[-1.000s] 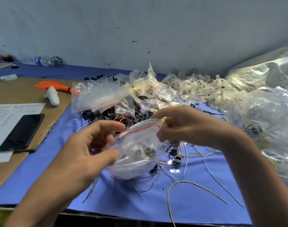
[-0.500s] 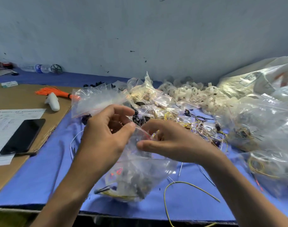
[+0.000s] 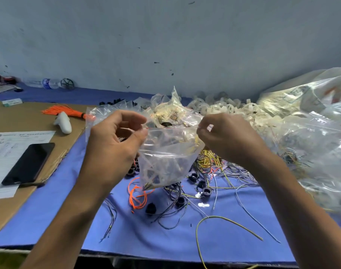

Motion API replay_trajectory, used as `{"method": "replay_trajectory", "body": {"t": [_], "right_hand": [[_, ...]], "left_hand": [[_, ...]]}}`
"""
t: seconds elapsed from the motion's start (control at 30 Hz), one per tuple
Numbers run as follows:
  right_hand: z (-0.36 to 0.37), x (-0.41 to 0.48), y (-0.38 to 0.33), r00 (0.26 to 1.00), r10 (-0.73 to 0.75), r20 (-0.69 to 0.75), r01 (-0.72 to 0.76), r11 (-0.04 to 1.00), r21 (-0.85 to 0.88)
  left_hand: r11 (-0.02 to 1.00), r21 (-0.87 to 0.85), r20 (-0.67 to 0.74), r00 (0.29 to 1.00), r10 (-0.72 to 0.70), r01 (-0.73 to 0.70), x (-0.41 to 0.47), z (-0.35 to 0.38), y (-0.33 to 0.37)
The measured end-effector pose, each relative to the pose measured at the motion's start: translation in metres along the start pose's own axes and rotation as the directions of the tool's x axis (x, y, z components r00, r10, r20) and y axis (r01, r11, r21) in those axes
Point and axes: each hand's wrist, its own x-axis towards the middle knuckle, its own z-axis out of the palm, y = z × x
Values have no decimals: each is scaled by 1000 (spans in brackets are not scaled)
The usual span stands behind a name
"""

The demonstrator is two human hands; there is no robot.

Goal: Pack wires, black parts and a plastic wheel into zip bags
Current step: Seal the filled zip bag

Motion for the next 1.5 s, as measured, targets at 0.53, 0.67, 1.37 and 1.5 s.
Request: {"method": "replay_trajectory", "body": {"t": [0.53, 0.67, 1.37, 1.5], "right_hand": [[-12, -10, 1, 959, 257, 122, -244, 524, 816], [-14, -31, 4, 939, 306, 158, -287, 443, 849], [1, -88, 40, 933, 272, 236, -280, 134, 951], [21, -141, 46, 899, 403, -173, -56, 498, 866]], "left_hand": [[807, 483, 482, 872, 78, -339, -33, -21, 15], [858, 394, 375, 910, 177, -330, -43, -20, 17], [920, 370, 219, 975, 49, -129, -41, 10, -16], [918, 367, 196, 977, 80, -149, -39, 16, -19]]}}
